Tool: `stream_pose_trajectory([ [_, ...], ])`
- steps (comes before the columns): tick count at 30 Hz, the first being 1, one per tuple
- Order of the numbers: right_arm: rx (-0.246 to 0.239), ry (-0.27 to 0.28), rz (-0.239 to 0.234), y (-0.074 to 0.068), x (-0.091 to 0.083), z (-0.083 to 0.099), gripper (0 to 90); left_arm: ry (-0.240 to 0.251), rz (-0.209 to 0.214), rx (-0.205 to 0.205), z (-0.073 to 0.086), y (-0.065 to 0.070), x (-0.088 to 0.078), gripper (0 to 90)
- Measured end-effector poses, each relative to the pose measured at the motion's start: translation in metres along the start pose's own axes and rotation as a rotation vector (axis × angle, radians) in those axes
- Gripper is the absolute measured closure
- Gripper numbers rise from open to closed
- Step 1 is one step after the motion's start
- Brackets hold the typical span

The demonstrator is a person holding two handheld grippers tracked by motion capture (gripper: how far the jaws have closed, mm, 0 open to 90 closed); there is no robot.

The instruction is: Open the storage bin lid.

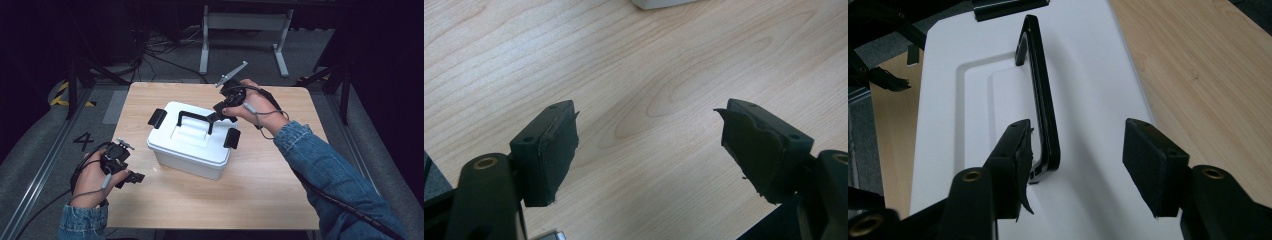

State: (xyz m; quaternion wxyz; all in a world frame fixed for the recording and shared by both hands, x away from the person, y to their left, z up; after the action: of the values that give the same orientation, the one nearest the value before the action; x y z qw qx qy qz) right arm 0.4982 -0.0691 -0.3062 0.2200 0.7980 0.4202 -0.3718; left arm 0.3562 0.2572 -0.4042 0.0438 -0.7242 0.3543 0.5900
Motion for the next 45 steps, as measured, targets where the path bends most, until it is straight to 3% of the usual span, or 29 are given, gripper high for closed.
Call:
stream_pose_trajectory([
  [9, -0.034, -0.02, -0.01, -0.014, 0.023, -0.004, 51.2, 0.004, 0.005, -0.004, 0.001, -0.001, 0.0, 22.9],
  [16, -0.073, -0.042, -0.022, -0.019, 0.027, -0.004, 70.7, -0.002, 0.006, -0.004, 0.0, -0.001, 0.0, 22.6],
  [21, -0.13, -0.06, -0.019, -0.021, 0.028, -0.003, 76.9, -0.004, 0.009, -0.003, 0.0, -0.001, 0.001, 22.3],
  [24, -0.131, -0.061, -0.024, -0.021, 0.028, -0.003, 80.4, -0.006, 0.009, 0.003, 0.0, -0.001, 0.002, 22.1],
  [37, -0.123, -0.067, -0.049, -0.024, 0.025, -0.004, 83.3, -0.004, 0.012, 0.001, -0.001, -0.001, 0.002, 21.5],
  [45, -0.146, -0.063, -0.048, -0.031, 0.023, -0.006, 84.6, -0.007, 0.011, 0.007, -0.001, -0.001, 0.002, 21.4],
])
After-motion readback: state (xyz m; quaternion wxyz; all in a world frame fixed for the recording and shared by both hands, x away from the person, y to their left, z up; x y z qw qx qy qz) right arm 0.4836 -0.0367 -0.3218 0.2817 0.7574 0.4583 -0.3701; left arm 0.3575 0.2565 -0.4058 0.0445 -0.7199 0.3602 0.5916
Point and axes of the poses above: each handheld gripper's, and its own axes: x roughly forward along the jaws, z roughly out of its underside, y roughly to its right, the point moved 2 cm from there along x, roughly forward along the jaws, and after that the axes turned 13 degrees about z, right-handed, at the moved point
